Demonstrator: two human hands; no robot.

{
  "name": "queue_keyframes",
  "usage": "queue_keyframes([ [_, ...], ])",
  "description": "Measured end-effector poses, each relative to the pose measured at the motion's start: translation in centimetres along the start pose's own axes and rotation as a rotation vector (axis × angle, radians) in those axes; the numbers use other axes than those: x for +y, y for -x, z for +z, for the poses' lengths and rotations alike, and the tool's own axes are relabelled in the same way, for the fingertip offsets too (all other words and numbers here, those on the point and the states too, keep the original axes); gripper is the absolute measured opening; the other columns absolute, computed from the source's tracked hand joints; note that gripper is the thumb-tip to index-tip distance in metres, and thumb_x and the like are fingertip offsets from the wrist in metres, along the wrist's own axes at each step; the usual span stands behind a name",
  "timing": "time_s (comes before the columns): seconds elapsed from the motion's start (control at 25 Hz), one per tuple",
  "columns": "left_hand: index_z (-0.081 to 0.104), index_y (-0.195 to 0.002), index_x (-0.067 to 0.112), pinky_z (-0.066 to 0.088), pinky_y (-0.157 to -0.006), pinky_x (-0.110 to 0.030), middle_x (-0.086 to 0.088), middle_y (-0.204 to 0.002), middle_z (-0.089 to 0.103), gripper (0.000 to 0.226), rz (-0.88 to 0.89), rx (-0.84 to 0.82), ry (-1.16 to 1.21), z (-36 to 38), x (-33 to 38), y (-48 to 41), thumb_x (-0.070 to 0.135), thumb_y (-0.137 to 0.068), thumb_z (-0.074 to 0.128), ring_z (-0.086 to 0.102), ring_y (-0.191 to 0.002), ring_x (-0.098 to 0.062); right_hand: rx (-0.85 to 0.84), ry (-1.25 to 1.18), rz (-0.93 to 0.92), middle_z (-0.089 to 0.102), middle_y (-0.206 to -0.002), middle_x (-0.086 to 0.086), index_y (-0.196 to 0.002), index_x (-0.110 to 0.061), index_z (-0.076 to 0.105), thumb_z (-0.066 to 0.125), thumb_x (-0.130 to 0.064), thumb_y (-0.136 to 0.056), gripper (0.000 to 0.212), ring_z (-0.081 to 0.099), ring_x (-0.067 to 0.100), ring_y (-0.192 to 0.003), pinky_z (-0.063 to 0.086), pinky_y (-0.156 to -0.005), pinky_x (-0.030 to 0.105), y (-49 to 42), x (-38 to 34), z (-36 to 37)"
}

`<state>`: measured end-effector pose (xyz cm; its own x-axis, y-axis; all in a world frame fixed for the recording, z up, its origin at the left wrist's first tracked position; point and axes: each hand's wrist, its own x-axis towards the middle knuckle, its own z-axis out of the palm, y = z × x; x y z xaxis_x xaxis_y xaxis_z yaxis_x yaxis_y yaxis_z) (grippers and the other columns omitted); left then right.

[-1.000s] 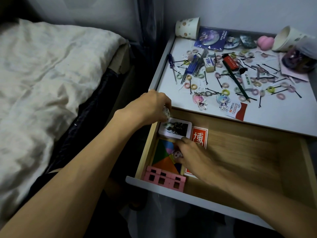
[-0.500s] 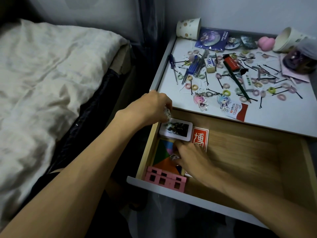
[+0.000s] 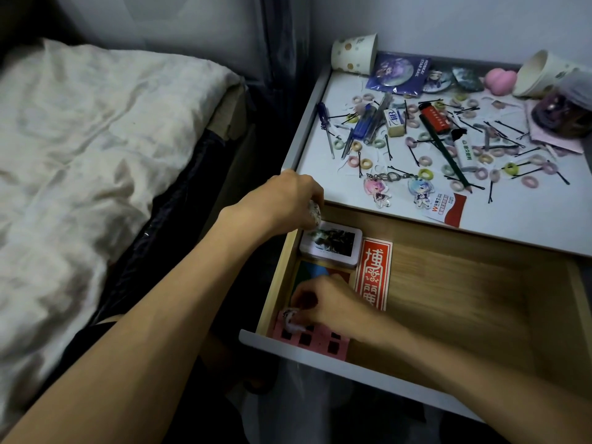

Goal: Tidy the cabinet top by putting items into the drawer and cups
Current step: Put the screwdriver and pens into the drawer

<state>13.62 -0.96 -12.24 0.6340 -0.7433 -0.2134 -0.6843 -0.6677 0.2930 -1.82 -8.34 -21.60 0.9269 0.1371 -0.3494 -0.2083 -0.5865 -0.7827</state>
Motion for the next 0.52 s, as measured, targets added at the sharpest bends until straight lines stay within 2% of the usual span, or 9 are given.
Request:
queue_keyframes([
  [0.08,0.066,-0.113,0.030,0.057,-0.080,-0.034,-0.005,-0.116,0.059,0.036,0.004,0.000,-0.004,0.0,-0.1,0.0,0.027,-0.079,0.076,0.063,-0.097,-0.022,0.010,0.045,-0.011,0.065,-0.093,-0.010,-0.099,-0.019,0.068,0.074,-0.022,-0.084,0.016,0.061,-0.003,-0.082,0.049,-0.069,0.010,-0.1,0.2,0.4],
  [0.24,0.066,-0.114,0.029,0.057,-0.082,-0.037,-0.006,-0.117,0.059,0.035,0.012,0.003,-0.005,-0.1,0.0,-0.1,0.027,-0.080,0.076,0.063,-0.099,-0.023,0.035,0.087,-0.053,0.064,-0.086,-0.006,-0.093,-0.019,0.064,0.076,-0.028,-0.082,0.019,0.061,0.001,-0.074,0.051,-0.062,0.018,-0.2,0.3,0.8],
  [0.32,0.066,-0.114,0.030,0.057,-0.083,-0.038,-0.006,-0.118,0.059,0.036,0.016,0.001,-0.012,0.0,0.0,-0.1,0.028,-0.079,0.076,0.063,-0.100,-0.023,0.023,0.101,-0.058,0.061,-0.083,-0.009,-0.093,-0.020,0.064,0.075,-0.028,-0.083,0.017,0.058,-0.002,-0.069,0.046,-0.058,0.013,-0.2,0.2,0.9],
  [0.44,0.066,-0.113,0.030,0.056,-0.081,-0.035,-0.006,-0.117,0.059,0.036,0.020,-0.006,-0.020,0.1,-0.1,-0.1,0.029,-0.079,0.077,0.063,-0.099,-0.022,0.008,0.074,-0.044,0.059,-0.081,-0.012,-0.095,-0.020,0.066,0.075,-0.033,-0.082,0.021,0.057,-0.003,-0.071,0.046,-0.061,0.011,-0.3,0.0,0.7],
  [0.52,0.066,-0.113,0.030,0.054,-0.076,-0.031,-0.006,-0.116,0.059,0.035,0.014,-0.014,-0.014,0.0,0.0,0.0,0.029,-0.079,0.077,0.063,-0.097,-0.022,0.023,-0.014,0.019,0.063,-0.091,-0.012,-0.101,-0.021,0.066,0.071,-0.035,-0.085,0.022,0.060,-0.002,-0.082,0.049,-0.072,0.015,-0.1,0.1,-0.2],
])
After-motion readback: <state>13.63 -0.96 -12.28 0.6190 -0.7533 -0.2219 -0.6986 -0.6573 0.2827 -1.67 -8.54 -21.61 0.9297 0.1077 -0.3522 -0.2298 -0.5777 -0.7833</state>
